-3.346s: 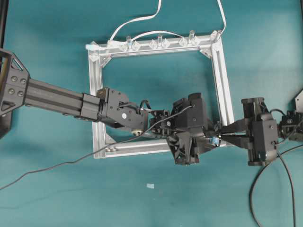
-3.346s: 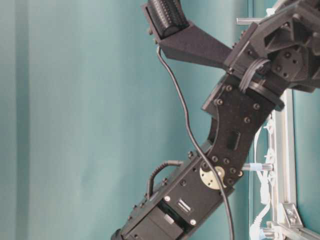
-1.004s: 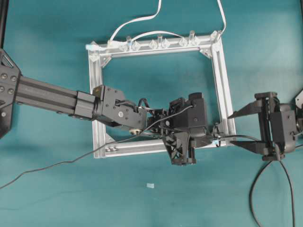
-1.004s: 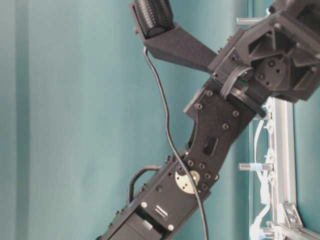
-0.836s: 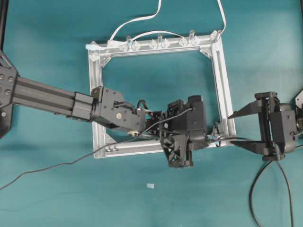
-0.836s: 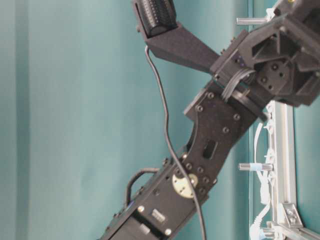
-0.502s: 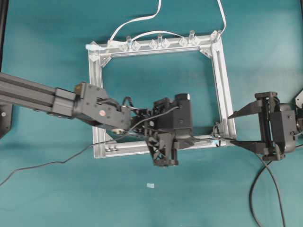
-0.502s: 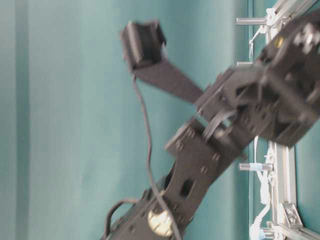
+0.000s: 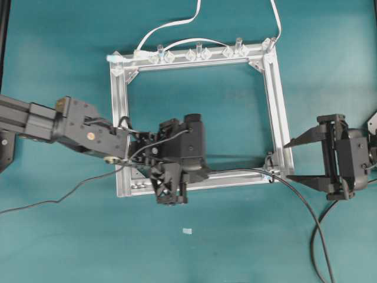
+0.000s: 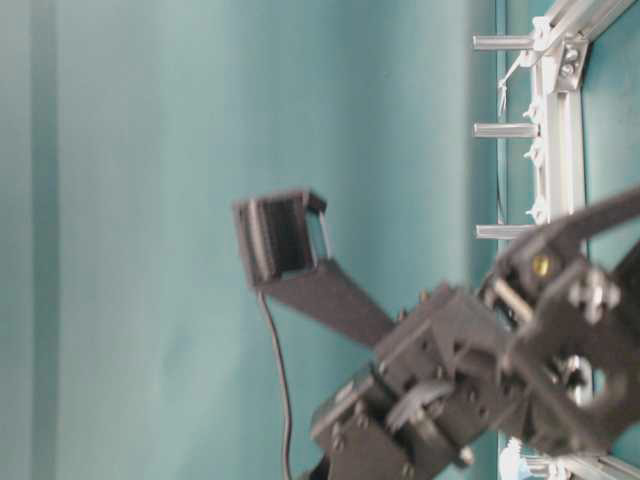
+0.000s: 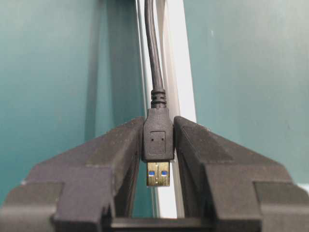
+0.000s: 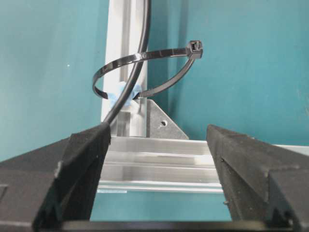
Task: Insert the wire through the string loop located on the right side.
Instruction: 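Pull the plug leftward with the left gripper, drawing cable through the loop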
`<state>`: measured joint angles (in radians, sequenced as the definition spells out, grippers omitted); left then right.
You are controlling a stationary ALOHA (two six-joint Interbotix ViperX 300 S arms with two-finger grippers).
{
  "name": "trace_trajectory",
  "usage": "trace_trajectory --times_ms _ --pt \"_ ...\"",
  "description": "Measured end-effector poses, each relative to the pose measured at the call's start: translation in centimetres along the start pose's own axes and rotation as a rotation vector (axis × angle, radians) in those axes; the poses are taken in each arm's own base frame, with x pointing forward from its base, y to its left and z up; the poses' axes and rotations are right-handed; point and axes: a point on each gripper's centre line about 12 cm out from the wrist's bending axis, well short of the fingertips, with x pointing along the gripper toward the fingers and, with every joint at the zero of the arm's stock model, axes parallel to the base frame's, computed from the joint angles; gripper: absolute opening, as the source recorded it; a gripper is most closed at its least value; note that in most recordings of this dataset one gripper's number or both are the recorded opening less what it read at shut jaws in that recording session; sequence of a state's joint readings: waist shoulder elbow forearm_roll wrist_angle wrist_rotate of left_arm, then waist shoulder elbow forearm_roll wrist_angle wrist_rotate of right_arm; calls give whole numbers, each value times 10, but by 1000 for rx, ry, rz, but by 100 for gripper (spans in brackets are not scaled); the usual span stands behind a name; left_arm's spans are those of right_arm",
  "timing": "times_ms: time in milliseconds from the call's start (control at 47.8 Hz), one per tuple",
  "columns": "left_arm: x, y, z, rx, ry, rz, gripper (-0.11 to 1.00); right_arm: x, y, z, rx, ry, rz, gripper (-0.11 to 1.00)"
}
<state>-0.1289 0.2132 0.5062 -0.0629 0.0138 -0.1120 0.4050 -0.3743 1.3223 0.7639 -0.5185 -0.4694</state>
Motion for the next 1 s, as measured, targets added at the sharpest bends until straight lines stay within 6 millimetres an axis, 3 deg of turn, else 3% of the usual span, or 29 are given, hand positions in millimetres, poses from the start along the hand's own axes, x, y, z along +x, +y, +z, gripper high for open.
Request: trace_trajectory --times_ms 1004 --pt "-68 -18 -75 -128 134 -30 24 0 -1 1 1 -8 -5 87"
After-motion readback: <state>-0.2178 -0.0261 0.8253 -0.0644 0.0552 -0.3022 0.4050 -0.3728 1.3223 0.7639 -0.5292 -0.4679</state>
